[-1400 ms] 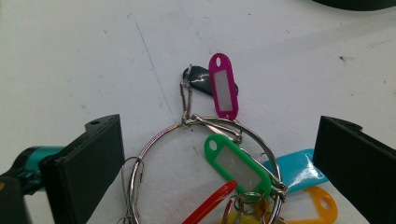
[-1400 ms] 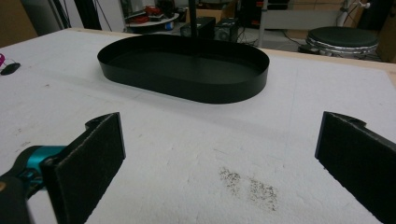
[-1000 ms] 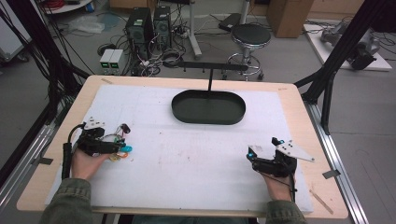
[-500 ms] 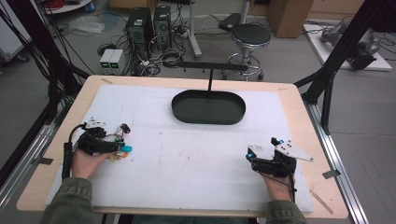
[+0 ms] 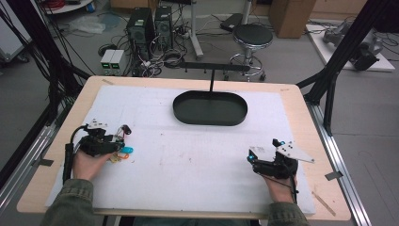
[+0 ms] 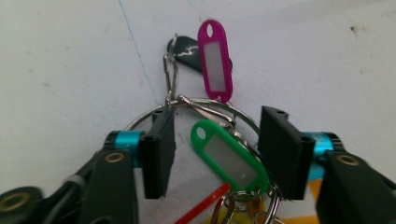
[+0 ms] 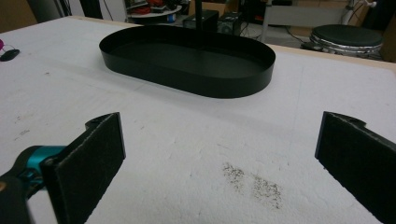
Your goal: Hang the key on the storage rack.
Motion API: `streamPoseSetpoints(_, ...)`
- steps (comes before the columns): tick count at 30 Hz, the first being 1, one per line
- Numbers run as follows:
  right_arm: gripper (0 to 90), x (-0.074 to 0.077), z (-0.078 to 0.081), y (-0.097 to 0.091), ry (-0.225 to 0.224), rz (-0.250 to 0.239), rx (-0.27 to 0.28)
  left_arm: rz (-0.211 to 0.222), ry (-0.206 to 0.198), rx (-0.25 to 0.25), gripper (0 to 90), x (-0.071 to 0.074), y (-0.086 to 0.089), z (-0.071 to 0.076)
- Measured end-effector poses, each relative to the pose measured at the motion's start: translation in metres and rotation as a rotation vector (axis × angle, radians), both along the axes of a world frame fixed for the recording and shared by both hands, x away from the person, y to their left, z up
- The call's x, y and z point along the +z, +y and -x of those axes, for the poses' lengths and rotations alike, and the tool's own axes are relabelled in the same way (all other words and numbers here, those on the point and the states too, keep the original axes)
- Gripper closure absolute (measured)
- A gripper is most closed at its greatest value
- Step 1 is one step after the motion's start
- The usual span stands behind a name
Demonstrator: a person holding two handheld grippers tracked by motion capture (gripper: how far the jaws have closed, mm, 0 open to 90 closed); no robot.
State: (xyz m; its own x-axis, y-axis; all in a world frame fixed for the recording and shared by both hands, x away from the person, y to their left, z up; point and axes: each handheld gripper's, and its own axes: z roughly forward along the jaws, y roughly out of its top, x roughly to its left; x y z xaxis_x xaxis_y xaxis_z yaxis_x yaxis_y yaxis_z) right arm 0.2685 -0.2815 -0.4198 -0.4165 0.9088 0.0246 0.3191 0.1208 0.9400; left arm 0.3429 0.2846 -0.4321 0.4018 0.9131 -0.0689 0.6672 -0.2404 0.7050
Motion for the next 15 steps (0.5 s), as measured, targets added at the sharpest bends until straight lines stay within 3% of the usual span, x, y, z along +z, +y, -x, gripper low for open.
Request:
streamPoseSetpoints(3,0.5,0.0,-0.0001,-0.0001,-0.001,0.0,-0.001,-0.002,0.039,0.001,58.7,-0.0006,-0.0012,-0.001)
streamPoseSetpoints(5,0.5,-0.0001,-0.0001,-0.0001,0.0,0.0,0.0,-0.024,0.04,0.001,62.1,0.0001,-0.0023,-0.001)
streamPoseSetpoints(6,0.5,0.0,0.0,-0.0002,0.0,0.005,0.001,-0.021,0.04,-0.002,68.8,0.0001,-0.0022,-0.001)
streamPoseSetpoints(7,0.5,0.0,0.0,-0.0002,0.0,0.005,0.001,-0.003,0.042,-0.004,68.8,0.0001,-0.0016,-0.0013)
streamPoseSetpoints(9,0.5,0.0,-0.0001,-0.0001,-0.001,0.005,0.001,0.024,0.056,-0.023,78.3,0.0002,0.0005,-0.0019)
streamPoseSetpoints(15,0.5,0.0,0.0,0.0,0.0,0.006,0.001,0.077,0.038,-0.035,84.3,0.0022,0.0038,-0.001)
